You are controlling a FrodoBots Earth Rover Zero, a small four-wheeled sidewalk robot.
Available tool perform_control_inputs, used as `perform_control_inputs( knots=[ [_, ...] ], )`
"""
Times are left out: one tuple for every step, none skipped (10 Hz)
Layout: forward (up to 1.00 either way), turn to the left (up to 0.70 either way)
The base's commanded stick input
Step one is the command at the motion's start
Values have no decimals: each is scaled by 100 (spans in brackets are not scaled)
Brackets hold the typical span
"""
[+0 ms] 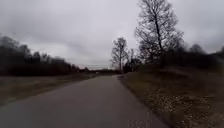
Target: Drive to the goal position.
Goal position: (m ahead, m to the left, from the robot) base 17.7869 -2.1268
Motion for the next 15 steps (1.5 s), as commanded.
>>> perform_control_inputs(
  knots=[
    [85,0],
    [85,0],
    [85,0],
    [85,0],
    [85,0],
    [85,0],
    [85,0],
    [85,0],
    [85,0],
    [85,0],
    [85,0],
    [85,0],
    [85,0],
    [85,0],
    [85,0]
  ],
)
